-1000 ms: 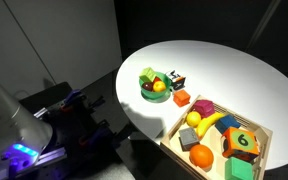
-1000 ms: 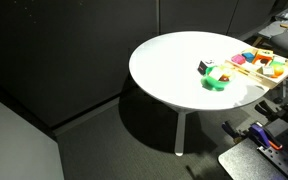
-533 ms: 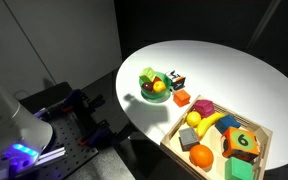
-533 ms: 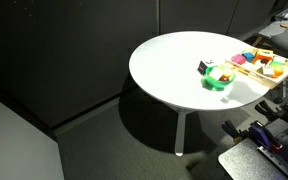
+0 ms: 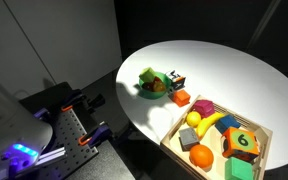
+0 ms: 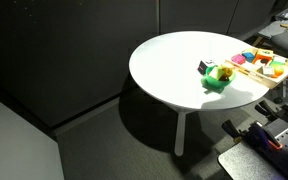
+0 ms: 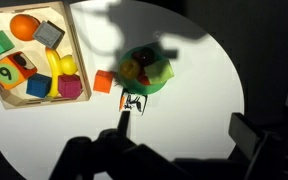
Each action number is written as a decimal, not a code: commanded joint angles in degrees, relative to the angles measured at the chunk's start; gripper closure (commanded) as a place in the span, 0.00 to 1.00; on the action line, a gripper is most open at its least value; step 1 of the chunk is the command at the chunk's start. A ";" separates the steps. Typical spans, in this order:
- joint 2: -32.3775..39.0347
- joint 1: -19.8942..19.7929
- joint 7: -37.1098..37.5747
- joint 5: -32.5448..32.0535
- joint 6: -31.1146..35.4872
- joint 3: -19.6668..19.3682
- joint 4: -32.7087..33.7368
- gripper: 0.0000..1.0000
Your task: Remove the yellow block from the green bowl and put it on the table
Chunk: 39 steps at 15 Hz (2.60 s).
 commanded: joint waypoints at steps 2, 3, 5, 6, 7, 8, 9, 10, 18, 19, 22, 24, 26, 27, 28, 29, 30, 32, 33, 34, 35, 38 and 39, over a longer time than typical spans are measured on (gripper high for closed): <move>8.87 -0.02 3.14 0.22 -2.92 2.07 8.68 0.00; 10.58 0.05 3.02 0.07 -3.48 2.29 10.07 0.00; 13.51 0.06 2.75 -0.19 -4.69 2.70 12.47 0.00; 14.88 0.04 2.61 -0.41 -5.31 2.88 13.56 0.00; 16.29 -0.02 2.71 -0.60 -5.67 3.04 14.56 0.00; 17.75 -0.08 2.66 -0.82 -6.02 3.13 15.50 0.00; 19.18 -0.13 2.62 -0.94 -6.22 3.15 16.33 0.00; 20.48 -0.19 2.66 -1.06 -6.02 3.17 16.92 0.00; 29.39 -0.59 4.39 -1.53 -1.77 3.05 19.13 0.00; 29.99 -0.67 4.56 -1.43 -0.12 2.99 18.73 0.00; 31.33 -0.95 4.78 -1.29 4.84 2.80 17.32 0.00; 32.41 -1.22 4.68 -1.28 7.47 2.67 16.56 0.00; 33.42 -1.47 4.71 -1.35 7.96 2.57 16.57 0.00; 33.55 -1.56 4.50 -1.37 7.24 2.51 16.71 0.00; 32.83 -1.64 3.83 -0.74 5.83 2.44 16.87 0.00; 33.90 -1.48 3.49 -0.71 6.95 2.63 16.86 0.00; 33.95 -1.49 3.49 -0.71 6.93 2.62 16.87 0.00; 34.06 -1.47 3.49 -0.71 6.93 2.64 16.87 0.00; 34.10 -1.45 3.49 -0.71 6.93 2.66 16.86 0.00; 34.15 -1.45 3.49 -0.71 6.93 2.66 16.86 0.00; 34.74 -1.48 4.16 -1.13 6.63 2.60 17.23 0.00; 37.26 -1.67 3.51 -1.14 7.60 2.45 17.56 0.00; 38.16 -1.71 3.02 -1.18 8.27 2.44 17.45 0.00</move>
